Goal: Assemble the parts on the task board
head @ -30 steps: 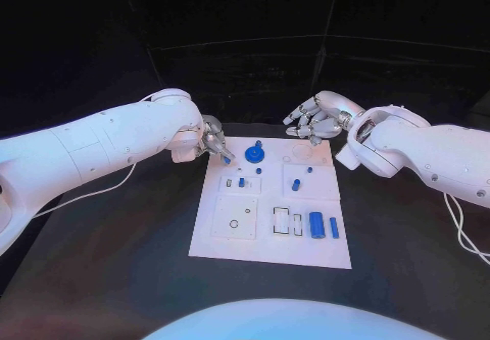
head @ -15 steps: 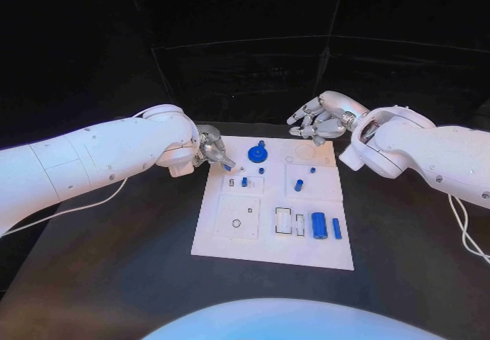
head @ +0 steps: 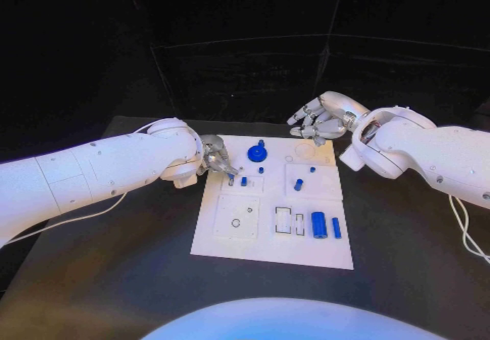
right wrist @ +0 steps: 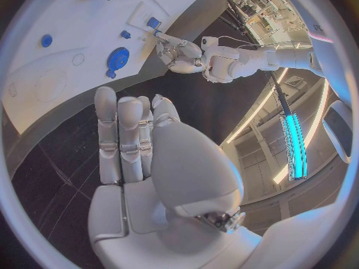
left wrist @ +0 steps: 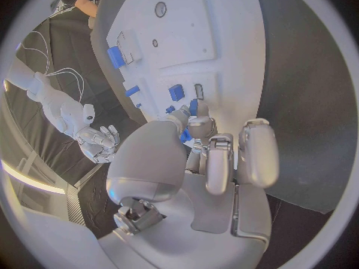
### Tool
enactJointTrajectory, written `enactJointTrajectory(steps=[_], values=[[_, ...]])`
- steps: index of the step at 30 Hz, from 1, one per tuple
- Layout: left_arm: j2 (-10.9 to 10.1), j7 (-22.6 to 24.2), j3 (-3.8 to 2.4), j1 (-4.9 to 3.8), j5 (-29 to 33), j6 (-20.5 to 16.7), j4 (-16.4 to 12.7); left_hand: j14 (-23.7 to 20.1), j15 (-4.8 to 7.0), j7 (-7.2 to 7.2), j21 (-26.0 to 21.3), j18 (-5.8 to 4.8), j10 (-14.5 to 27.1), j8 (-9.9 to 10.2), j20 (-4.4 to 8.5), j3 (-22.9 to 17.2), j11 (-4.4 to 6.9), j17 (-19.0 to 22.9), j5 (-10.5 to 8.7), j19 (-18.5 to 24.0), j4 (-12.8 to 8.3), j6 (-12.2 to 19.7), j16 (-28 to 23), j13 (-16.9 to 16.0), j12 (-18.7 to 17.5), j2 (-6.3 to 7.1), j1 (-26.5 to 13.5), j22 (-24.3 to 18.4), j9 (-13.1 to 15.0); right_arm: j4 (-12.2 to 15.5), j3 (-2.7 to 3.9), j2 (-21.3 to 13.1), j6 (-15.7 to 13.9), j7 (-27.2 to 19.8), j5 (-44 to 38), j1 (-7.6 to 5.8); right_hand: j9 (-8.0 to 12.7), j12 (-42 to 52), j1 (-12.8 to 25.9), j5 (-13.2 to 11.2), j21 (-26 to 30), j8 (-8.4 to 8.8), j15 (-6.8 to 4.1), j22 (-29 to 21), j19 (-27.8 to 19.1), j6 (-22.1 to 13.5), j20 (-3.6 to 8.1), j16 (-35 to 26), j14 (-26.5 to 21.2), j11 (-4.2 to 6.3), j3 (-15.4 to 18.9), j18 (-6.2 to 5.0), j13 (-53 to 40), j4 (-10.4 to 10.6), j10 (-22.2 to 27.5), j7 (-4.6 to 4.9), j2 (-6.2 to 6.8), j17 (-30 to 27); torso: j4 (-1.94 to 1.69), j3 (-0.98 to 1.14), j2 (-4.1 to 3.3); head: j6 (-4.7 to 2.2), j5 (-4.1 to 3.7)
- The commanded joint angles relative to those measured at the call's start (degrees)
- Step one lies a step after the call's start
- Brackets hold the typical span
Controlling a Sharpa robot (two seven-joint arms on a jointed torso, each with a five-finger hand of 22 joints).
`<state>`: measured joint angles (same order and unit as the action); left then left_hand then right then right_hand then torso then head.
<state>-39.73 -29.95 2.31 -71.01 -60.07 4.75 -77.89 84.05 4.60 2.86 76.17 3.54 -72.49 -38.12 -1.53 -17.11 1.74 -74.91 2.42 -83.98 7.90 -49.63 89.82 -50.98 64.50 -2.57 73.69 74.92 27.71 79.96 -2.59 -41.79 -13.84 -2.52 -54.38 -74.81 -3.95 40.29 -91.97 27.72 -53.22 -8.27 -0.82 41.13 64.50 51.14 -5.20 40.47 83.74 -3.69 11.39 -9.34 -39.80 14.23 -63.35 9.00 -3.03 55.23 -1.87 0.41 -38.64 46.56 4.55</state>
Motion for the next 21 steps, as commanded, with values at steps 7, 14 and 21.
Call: enactJointTrajectory(steps=[7, 14, 21], values=[[0.0, -0.4, 0.06, 0.17, -3.0, 2.7, -0.4, 5.9, 0.48, -0.34, 0.3, 0.05, -0.3, -0.3, 0.5, -7.4, -0.05, -15.1, 0.29, -0.6, -6.4, 0.2, 0.2, 0.3, -0.4, 0.8, -0.7, 1.2, 3.5, 0.1, 0.04, 0.0, 0.4, -0.6, 0.1, -0.09, 0.1, -0.2, -0.1, 0.2, -0.1, 0.09, -0.12, 0.0, -0.5, 0.5, -0.05, -0.2, 0.7, 0.14, -0.3, -0.08, 0.1, -0.1, 0.2, 0.02, 0.56, -0.1, 0.01, -0.03, -0.03, 0.21, 0.03], [-0.1, -0.9, 0.09, 0.21, -3.4, 4.4, -0.6, 5.9, 0.47, -0.35, 0.3, 0.04, -0.3, -0.4, 0.5, -7.8, -0.05, -15.1, 0.29, -0.6, -6.6, 0.3, 0.2, 0.5, -0.5, 1.1, -0.7, 1.2, 3.5, 0.1, 0.04, 0.0, 0.4, -0.6, 0.1, -0.06, 0.1, -0.2, -0.1, 0.2, -0.1, 0.09, -0.12, 0.0, -0.5, 0.5, -0.05, -0.2, 0.7, 0.14, -0.3, -0.08, 0.1, -0.1, 0.2, 0.02, 0.56, -0.1, 0.02, -0.01, -0.01, 0.27, 0.01], [-0.2, -1.1, 0.1, 0.22, -3.4, 5.9, -1.0, 5.9, 0.45, -0.35, 0.4, 0.02, -0.4, -0.5, 0.49, -8.7, -0.05, -15.1, 0.29, -0.6, -6.9, 0.3, 0.2, 0.6, -0.5, 1.66, -0.9, 1.3, 3.6, 0.0, 0.04, 0.0, 0.4, -0.6, 0.1, -0.02, 0.1, -0.2, -0.1, 0.2, -0.1, 0.09, -0.12, 0.0, -0.5, 0.5, -0.05, -0.2, 0.7, 0.14, -0.3, -0.08, 0.1, -0.1, 0.2, 0.02, 0.56, -0.1, -0.02, -0.01, -0.02, 0.42, -0.01]])
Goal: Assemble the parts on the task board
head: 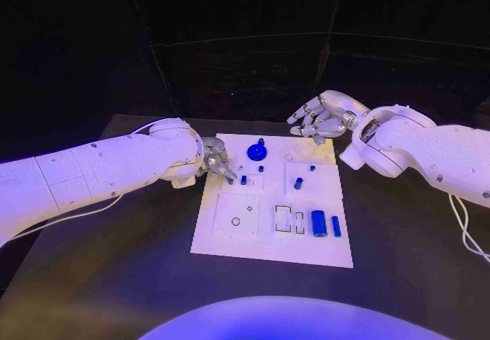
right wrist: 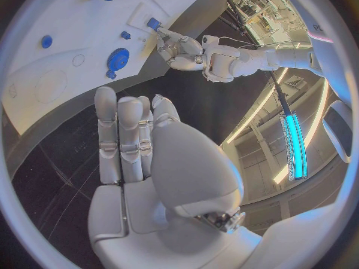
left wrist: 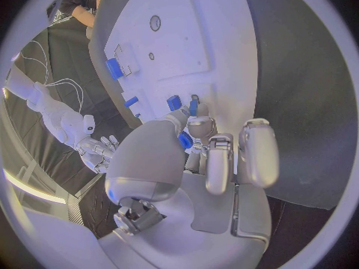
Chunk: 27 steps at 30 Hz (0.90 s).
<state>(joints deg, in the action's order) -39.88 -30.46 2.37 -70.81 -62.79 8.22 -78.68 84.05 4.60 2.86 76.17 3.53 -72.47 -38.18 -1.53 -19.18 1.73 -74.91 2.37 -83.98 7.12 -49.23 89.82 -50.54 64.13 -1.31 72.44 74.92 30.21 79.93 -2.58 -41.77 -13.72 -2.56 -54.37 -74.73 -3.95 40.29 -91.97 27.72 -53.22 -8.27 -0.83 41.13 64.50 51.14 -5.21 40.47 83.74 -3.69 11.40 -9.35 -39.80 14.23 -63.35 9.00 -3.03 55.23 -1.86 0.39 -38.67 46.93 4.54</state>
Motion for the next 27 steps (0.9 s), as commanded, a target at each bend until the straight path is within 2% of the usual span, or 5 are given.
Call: enactJointTrajectory(steps=[1, 15, 20, 27], values=[[-0.1, -0.6, 0.03, 0.01, -0.7, 2.5, -0.2, 5.9, 0.46, -0.35, 0.4, 0.02, -0.4, -0.4, 0.49, -6.6, -0.03, -15.1, 0.35, -0.6, -6.1, -0.1, 0.2, 0.1, -0.1, 0.4, 0.4, 1.3, 1.1, 0.1, 0.03, 0.0, 0.3, -0.6, 0.1, -0.09, 0.1, -0.2, -0.1, 0.2, -0.1, 0.08, -0.12, 0.0, -0.5, 0.5, -0.05, -0.2, 0.7, 0.14, -0.3, -0.07, 0.1, -0.1, 0.2, 0.02, 0.56, -0.1, -0.05, 0.02, 0.0, 0.04, 0.0], [-0.2, -0.8, 0.03, 0.02, -0.7, 3.3, -0.4, 5.9, 0.45, -0.35, 0.4, 0.01, -0.4, -0.5, 0.48, -6.9, -0.03, -15.1, 0.34, -0.7, -6.2, -0.2, 0.2, 0.2, -0.2, 0.54, 0.3, 1.3, 1.1, 0.0, 0.03, 0.0, 0.3, -0.6, 0.1, -0.06, 0.1, -0.2, -0.1, 0.2, -0.1, 0.08, -0.12, 0.0, -0.5, 0.5, -0.05, -0.2, 0.7, 0.14, -0.3, -0.07, 0.1, -0.1, 0.2, 0.02, 0.56, -0.1, 0.01, 0.02, 0.01, 0.3, 0.02], [0.2, -0.8, 0.03, 0.02, -0.7, 3.4, 0.0, 5.9, 0.45, -0.35, 0.5, 0.0, -0.5, -0.5, 0.48, -7.0, -0.03, -15.1, 0.34, -0.7, -6.2, -0.2, 0.2, 0.2, -0.2, 0.58, 0.3, 1.4, 1.1, 0.0, 0.03, 0.1, 0.2, -0.6, 0.1, -0.05, 0.1, -0.2, -0.1, 0.2, -0.1, 0.08, -0.12, 0.0, -0.5, 0.5, -0.05, -0.2, 0.7, 0.14, -0.3, -0.07, 0.1, -0.1, 0.2, 0.02, 0.56, -0.1, -0.03, 0.05, -0.02, 0.32, 0.01], [0.8, -1.2, 0.03, 0.0, -0.7, 4.3, 0.6, 5.9, 0.42, -0.3, 0.4, 0.02, -0.5, -0.6, 0.46, -7.6, -0.08, -15.1, 0.33, -0.6, -5.8, -0.3, 0.2, 0.4, -0.3, 0.54, -0.5, 1.3, 1.1, -0.1, 0.03, 0.2, 0.3, -0.5, 0.1, -0.05, 0.1, -0.2, -0.1, 0.2, -0.1, 0.08, -0.12, 0.0, -0.5, 0.5, -0.05, -0.2, 0.7, 0.14, -0.3, -0.07, 0.1, -0.1, 0.2, 0.02, 0.56, -0.1, 0.09, 0.05, -0.02, 0.49, 0.01]])
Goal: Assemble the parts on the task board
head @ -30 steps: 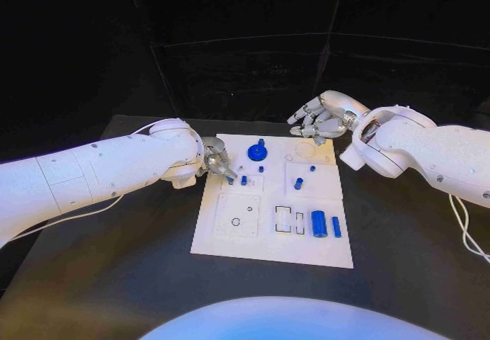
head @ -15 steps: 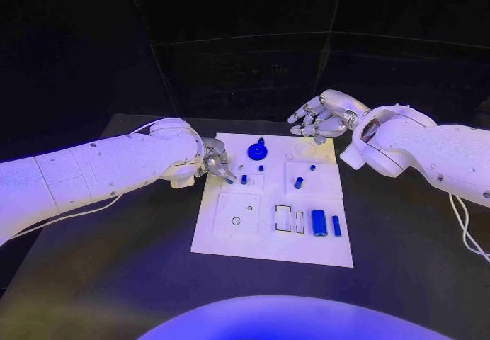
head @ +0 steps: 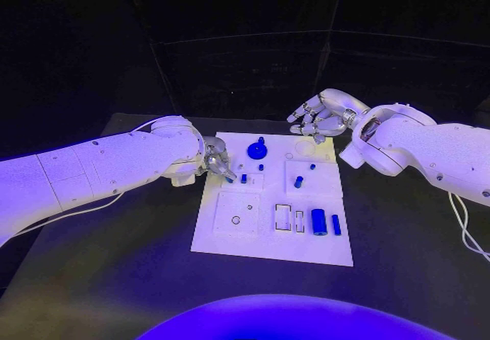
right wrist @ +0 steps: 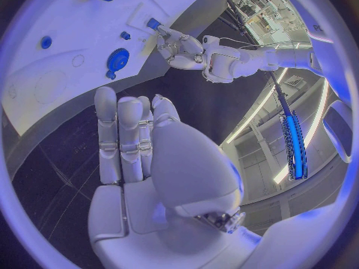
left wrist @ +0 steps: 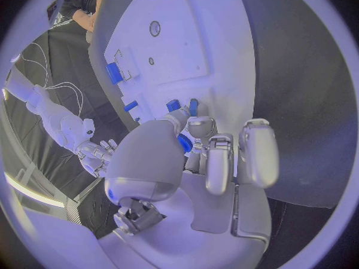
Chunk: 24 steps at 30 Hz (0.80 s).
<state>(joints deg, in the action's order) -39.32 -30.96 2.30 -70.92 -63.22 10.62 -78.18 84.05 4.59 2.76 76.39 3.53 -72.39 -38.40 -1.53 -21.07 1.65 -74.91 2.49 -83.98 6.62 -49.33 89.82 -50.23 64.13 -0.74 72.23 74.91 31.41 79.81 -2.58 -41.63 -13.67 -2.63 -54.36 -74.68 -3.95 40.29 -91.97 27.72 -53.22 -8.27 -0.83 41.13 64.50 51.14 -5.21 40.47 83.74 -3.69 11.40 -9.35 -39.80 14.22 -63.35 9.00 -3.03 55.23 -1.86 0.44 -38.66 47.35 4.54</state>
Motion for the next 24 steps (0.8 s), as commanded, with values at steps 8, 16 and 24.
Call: enactJointTrajectory(steps=[8, 16, 24], values=[[1.1, -1.5, 0.1, 0.09, -0.3, 3.0, 1.4, 5.9, 0.4, -0.2, 0.2, 0.0, -0.7, -0.5, 0.45, -5.9, -0.02, -15.1, 0.2, -0.7, -4.9, -0.3, 0.2, 0.1, -0.3, -0.02, -1.0, 1.4, 0.0, -0.1, 0.03, 0.1, 0.2, -0.4, 0.1, -0.11, 0.1, -0.2, -0.1, 0.2, -0.1, 0.08, -0.12, 0.0, -0.5, 0.5, -0.05, -0.2, 0.7, 0.14, -0.3, -0.07, 0.1, 0.0, 0.2, 0.02, 0.56, -0.1, 0.01, 0.04, 0.0, 0.13, -0.13], [1.8, -1.8, 0.5, 0.08, -0.3, 4.0, 2.3, 5.9, 0.4, -0.21, 0.3, -0.01, -0.7, -0.6, 0.45, -6.0, -0.01, -15.1, 0.2, -0.7, -4.8, -0.4, 0.2, 0.0, -0.2, -0.04, -1.2, 1.5, 0.0, -0.1, 0.03, 0.1, 0.3, -0.4, 0.1, -0.11, 0.1, -0.2, -0.1, 0.2, -0.1, 0.08, -0.12, 0.0, -0.5, 0.5, -0.05, -0.2, 0.7, 0.14, -0.3, -0.07, 0.1, 0.0, 0.2, 0.02, 0.56, -0.1, 0.01, -0.05, -0.03, 0.21, -0.19], [1.9, -1.6, 1.22, 0.08, -0.3, 4.0, 2.1, 5.9, 0.4, -0.22, 0.3, -0.01, -0.8, -0.6, 0.45, -6.0, -0.01, -15.1, 0.2, -0.7, -4.8, -0.4, 0.2, 0.0, -0.2, 0.0, -1.2, 1.5, 0.0, -0.1, 0.03, 0.2, 0.4, -0.4, 0.1, -0.11, 0.1, -0.2, -0.1, 0.2, -0.1, 0.08, -0.12, 0.0, -0.5, 0.5, -0.05, -0.2, 0.7, 0.14, -0.3, -0.07, 0.1, 0.0, 0.2, 0.02, 0.56, -0.1, -0.02, -0.03, -0.02, 0.2, -0.33]])
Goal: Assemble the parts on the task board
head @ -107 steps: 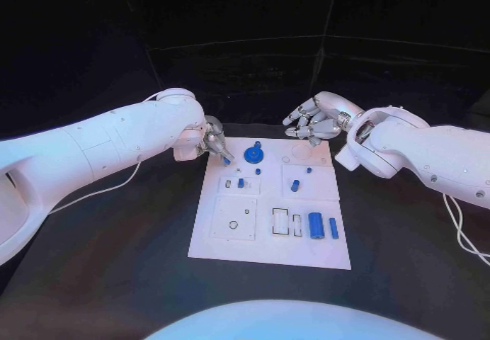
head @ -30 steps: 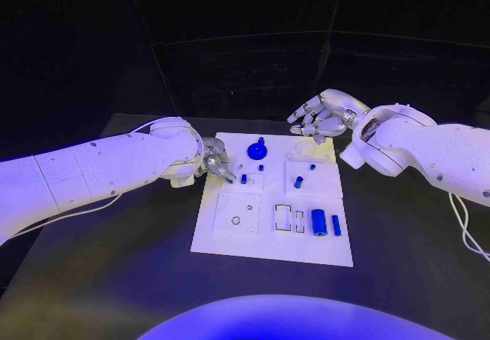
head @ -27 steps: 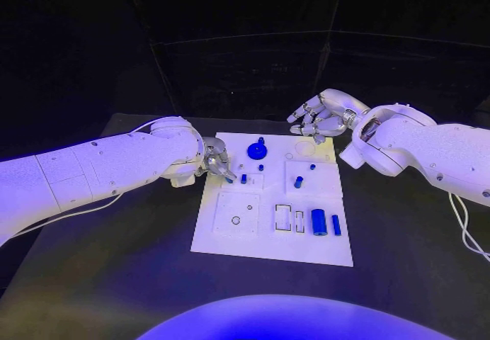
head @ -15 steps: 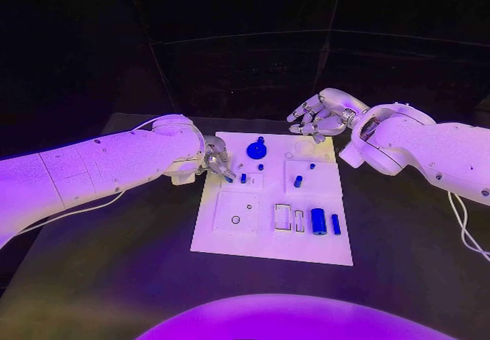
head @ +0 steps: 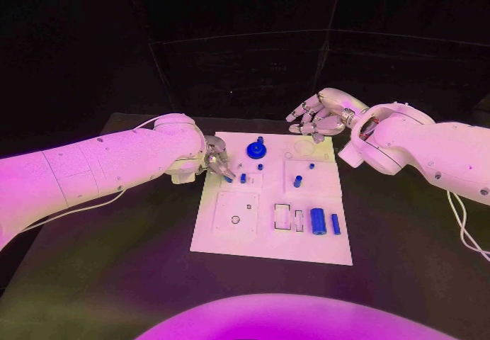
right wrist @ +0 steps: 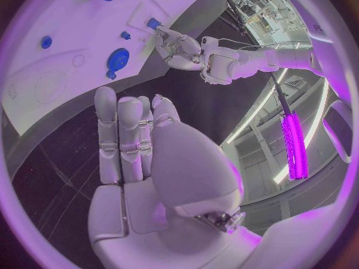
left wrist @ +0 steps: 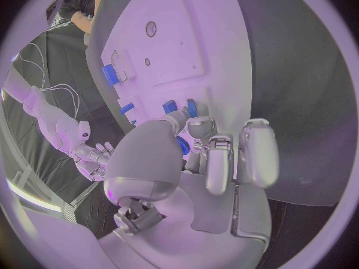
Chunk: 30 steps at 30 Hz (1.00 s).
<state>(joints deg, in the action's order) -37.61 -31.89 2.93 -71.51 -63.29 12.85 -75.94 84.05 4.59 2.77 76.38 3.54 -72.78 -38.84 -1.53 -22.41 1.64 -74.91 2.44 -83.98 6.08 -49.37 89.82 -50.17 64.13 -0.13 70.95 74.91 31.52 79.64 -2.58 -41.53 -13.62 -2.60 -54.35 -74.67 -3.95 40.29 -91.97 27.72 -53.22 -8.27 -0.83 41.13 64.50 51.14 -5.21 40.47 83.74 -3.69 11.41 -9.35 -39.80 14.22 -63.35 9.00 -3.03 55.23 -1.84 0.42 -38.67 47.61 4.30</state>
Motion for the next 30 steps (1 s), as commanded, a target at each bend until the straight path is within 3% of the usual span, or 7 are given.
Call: enactJointTrajectory(steps=[1, 15, 30], values=[[0.2, -0.7, 0.62, 0.67, -0.2, 1.7, -0.1, 5.9, 0.4, -0.24, 0.3, -0.02, -0.4, -0.1, 0.45, -4.7, 0.0, -15.1, 0.25, -0.7, -4.3, -0.3, 0.2, -0.2, -0.1, -0.57, 0.0, 1.5, -0.1, 0.0, 0.03, 0.1, 0.3, -0.4, 0.1, -0.11, 0.1, -0.2, -0.1, 0.2, -0.1, 0.08, -0.12, 0.0, -0.5, 0.5, -0.05, -0.2, 0.7, 0.14, -0.4, -0.07, 0.1, 0.0, 0.2, 0.02, 0.56, -0.1, -0.05, 0.0, 0.0, -0.05, -0.1], [0.4, -1.0, 0.74, 0.67, -0.1, -0.3, -0.1, 5.9, 0.76, -0.86, 0.7, -0.1, -1.5, -1.2, 0.67, -4.4, 0.46, -15.1, 0.26, -0.9, -3.1, -2.0, 0.2, -1.8, 1.1, 0.77, -2.7, 2.0, 0.3, 0.0, 0.03, 0.2, 0.3, -0.5, 0.1, -0.11, 0.1, -0.2, -0.1, 0.2, -0.1, 0.08, -0.12, 0.0, -0.5, 0.5, -0.05, -0.2, 0.7, 0.14, -0.4, -0.07, 0.1, 0.0, 0.2, 0.02, 0.56, -0.1, -0.02, 0.02, 0.01, -0.02, -0.16], [0.7, -2.0, 0.75, 0.67, -0.1, 0.6, 0.3, 5.9, 1.23, -1.54, 1.5, -0.29, -2.5, -2.5, 1.07, -1.8, 1.03, -15.1, 0.26, -1.3, -1.2, -3.3, 0.2, -3.1, 2.2, 2.39, -6.3, 2.8, 1.0, -0.1, 0.03, 0.2, 0.4, -0.5, 0.1, -0.1, 0.1, -0.2, -0.1, 0.2, -0.1, 0.08, -0.12, 0.0, -0.5, 0.5, -0.05, -0.2, 0.7, 0.14, -0.4, -0.07, 0.1, 0.0, 0.2, 0.02, 0.56, -0.1, -0.01, 0.02, 0.03, 0.06, -0.32]])
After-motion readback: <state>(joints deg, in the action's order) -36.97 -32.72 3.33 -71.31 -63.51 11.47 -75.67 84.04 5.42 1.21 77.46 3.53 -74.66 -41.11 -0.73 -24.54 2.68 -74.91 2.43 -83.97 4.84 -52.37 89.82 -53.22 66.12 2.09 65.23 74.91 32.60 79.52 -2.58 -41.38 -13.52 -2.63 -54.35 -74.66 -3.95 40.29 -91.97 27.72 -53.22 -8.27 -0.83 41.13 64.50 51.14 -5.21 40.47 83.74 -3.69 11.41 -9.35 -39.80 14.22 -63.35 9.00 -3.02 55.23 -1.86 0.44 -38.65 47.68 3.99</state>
